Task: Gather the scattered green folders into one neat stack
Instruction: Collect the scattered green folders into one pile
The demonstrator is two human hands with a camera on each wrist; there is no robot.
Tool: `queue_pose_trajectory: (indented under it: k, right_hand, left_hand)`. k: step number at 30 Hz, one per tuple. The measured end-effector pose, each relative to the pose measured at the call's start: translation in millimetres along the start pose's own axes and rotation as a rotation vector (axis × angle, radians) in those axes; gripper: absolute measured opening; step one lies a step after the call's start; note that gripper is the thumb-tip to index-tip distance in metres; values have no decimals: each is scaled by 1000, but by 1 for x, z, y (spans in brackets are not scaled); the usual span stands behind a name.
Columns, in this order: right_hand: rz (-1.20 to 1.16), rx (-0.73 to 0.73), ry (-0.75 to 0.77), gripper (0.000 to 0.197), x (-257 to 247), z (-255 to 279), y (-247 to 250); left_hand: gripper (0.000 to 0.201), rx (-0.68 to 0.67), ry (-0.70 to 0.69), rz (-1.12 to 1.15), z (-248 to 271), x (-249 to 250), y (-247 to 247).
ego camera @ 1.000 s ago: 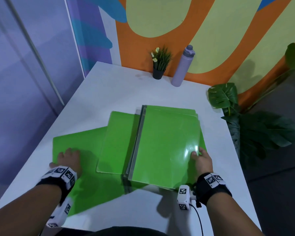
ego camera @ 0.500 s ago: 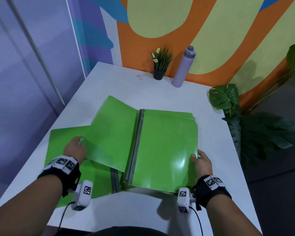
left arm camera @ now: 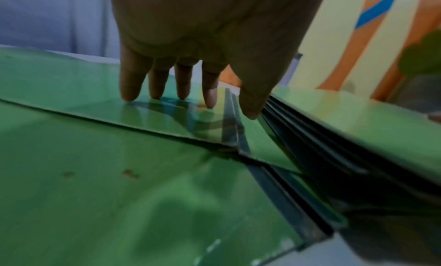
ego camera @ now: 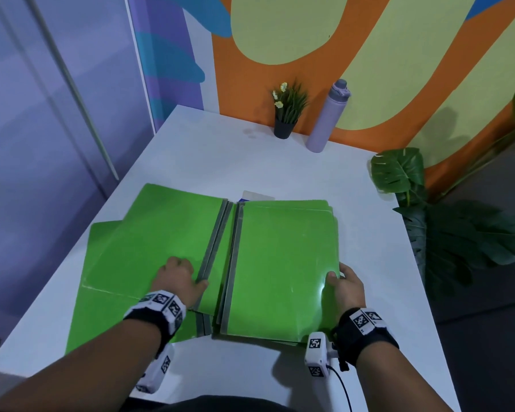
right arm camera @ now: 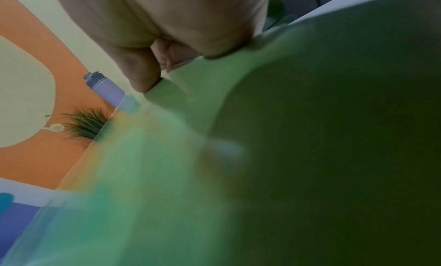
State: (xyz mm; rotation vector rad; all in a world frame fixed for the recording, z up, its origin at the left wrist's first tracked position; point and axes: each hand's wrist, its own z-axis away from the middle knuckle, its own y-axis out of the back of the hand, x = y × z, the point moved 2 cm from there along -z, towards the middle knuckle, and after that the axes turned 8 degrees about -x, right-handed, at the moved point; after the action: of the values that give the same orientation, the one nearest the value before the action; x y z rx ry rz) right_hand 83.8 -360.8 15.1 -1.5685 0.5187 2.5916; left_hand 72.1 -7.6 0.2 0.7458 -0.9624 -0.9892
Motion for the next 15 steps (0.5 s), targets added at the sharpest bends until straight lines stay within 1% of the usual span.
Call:
queue_pose_trajectory:
  k: [1, 2, 3, 5, 7, 9, 11, 12, 15]
  right_hand:
    - [1, -3, 0, 30, 1, 0, 1]
    - [4, -2, -2, 30, 2, 0, 3]
    - [10, -1, -1, 29, 2, 0, 6]
    - [9, 1, 4, 29, 2, 1, 10]
    - [-12, 6, 12, 30, 2, 1, 13]
    - [-28, 11, 20, 30, 1, 0, 14]
    - [-78, 5, 14, 28, -2, -1, 14]
    - [-112, 3, 8, 27, -6, -1, 14]
    - [-219, -14, 3, 30, -20, -1, 12]
  left_hand:
    - [57, -16, 13, -46, -2, 2, -6]
    - [60, -27, 22, -88, -3, 3, -9]
    - [57, -38, 24, -119, -4, 4, -9]
    - [41, -59, 17, -130, -5, 8, -6]
    - [26, -53, 7, -144, -4, 14, 2]
    - [20, -28, -6, -141, -1, 18, 17]
    - [17, 19, -23, -96, 7, 21, 44]
    - [17, 63, -35, -60, 13, 23, 60]
    - [28, 272, -122, 125, 35, 27, 110]
